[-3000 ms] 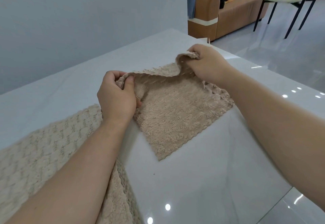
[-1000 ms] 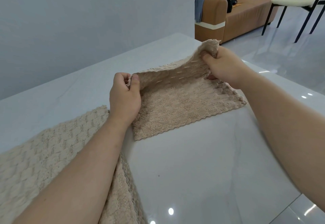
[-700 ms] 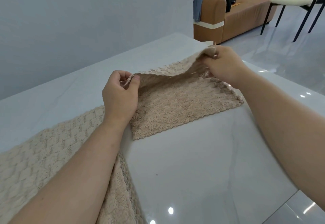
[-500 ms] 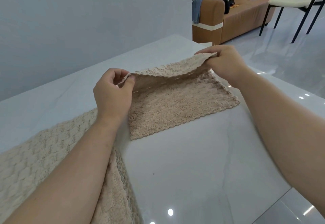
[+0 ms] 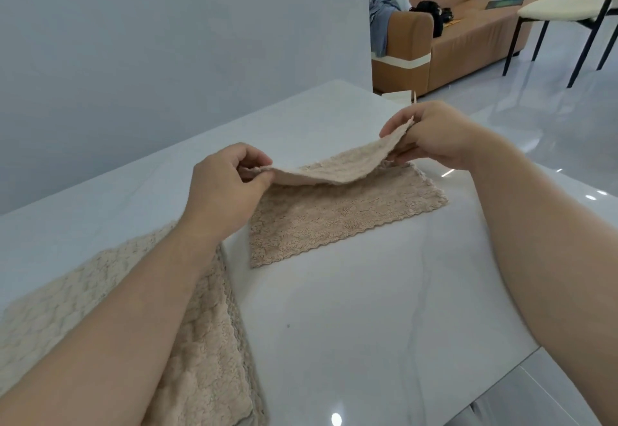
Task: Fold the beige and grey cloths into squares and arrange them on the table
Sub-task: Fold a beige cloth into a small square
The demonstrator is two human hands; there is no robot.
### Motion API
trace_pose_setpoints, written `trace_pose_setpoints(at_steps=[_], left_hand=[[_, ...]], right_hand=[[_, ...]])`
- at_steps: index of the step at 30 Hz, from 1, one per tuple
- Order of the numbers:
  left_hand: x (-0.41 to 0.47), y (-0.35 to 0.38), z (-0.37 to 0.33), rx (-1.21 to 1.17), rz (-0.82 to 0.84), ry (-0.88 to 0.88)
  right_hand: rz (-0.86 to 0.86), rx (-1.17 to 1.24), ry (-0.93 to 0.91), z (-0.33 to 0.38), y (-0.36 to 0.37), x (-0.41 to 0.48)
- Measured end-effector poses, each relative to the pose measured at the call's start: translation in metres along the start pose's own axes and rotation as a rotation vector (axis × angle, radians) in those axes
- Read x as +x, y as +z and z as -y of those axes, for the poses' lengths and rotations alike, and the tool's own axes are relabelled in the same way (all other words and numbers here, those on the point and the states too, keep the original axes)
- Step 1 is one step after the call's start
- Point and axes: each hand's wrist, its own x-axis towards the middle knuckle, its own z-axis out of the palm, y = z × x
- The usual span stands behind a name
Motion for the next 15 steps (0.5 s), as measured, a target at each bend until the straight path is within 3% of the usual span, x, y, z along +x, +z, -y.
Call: trace_pose_setpoints(at_steps=[8, 11, 15], left_hand=[[-0.031, -0.004, 0.007, 0.076, 0.136, 0.082], [-0.040, -0.006, 0.006, 0.082, 0.145, 0.098], [-0.048, -0.010, 0.008, 0.090, 0.178, 0.113]], right_hand=[[0.053, 0.204, 0.111, 0.003, -0.008, 0.002], [0.076, 0.015, 0.131, 0.006, -0.007, -0.001], [0.240, -0.152, 0.149, 0.009, -0.007, -0.008]])
